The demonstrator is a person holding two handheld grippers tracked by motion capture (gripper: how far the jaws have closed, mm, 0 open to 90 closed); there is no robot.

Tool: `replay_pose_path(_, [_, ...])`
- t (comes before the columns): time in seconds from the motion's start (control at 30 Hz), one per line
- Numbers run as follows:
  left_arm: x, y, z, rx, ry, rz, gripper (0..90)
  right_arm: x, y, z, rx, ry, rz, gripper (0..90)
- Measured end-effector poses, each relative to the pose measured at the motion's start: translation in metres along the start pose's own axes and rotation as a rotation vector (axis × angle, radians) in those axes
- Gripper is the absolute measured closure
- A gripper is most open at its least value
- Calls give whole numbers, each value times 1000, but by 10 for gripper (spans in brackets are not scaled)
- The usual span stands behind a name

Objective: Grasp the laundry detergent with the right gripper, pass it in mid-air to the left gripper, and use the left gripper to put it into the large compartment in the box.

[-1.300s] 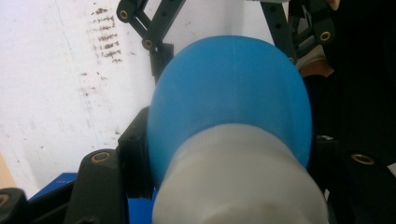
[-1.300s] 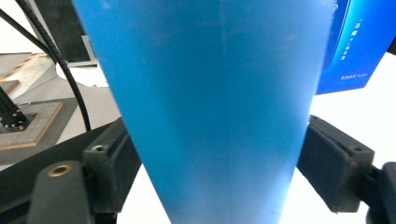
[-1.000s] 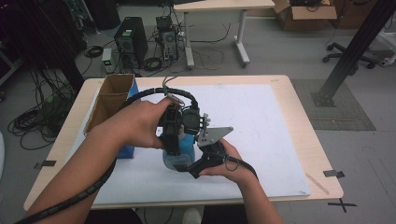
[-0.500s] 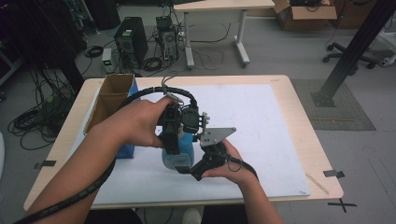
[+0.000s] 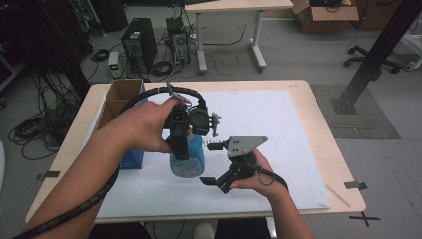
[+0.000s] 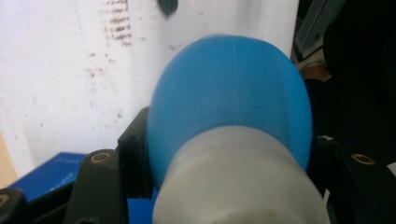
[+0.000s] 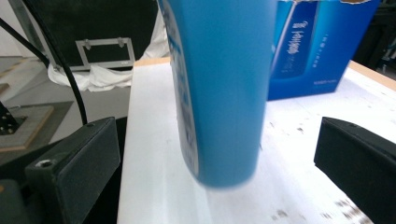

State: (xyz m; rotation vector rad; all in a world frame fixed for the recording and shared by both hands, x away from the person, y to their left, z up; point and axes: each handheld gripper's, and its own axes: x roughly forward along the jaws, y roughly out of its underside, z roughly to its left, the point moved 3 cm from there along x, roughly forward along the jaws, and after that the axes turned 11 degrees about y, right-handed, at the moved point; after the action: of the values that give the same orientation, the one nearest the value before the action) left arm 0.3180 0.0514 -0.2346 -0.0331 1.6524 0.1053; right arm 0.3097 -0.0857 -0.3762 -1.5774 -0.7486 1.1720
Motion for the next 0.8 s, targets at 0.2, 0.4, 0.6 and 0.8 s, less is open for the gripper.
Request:
replay_pose_path(0.2, [-10,3,6,-107,10,-20,379,-23,0,-13,-18,38,56,1])
replay_pose_path(0.4, [-22,6,13,-259,15,-59,379,-47,1,-26,-28,78,129,1])
replay_pose_path(0.6, [-33,10,24,-428,28,-106,379,-63,2,-35,-35,109,184,3])
replay_pose_path(0.8, [-43,17,32,-551,-3,-108,378,-75,3,-41,-34,123,214,6])
